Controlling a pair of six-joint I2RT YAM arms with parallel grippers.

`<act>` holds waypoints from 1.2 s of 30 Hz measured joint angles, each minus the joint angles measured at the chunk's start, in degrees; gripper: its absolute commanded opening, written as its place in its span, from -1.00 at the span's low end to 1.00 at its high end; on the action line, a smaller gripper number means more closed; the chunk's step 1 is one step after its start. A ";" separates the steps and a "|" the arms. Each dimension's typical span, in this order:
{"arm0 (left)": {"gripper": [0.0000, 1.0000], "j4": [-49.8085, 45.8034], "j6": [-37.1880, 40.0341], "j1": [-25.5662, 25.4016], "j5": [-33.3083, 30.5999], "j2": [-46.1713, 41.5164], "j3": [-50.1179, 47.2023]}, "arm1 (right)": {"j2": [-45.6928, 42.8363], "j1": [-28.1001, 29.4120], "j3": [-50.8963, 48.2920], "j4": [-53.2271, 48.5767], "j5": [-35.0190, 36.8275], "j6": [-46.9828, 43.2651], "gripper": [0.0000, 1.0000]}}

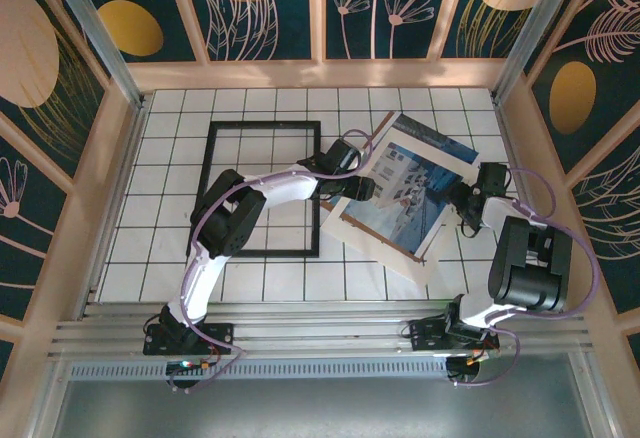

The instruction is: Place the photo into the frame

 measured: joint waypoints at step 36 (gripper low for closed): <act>0.52 3.17 -0.68 0.02 0.04 -0.22 -1.90 | -7.50 -4.98 -8.39 11.19 -20.06 -0.37 0.52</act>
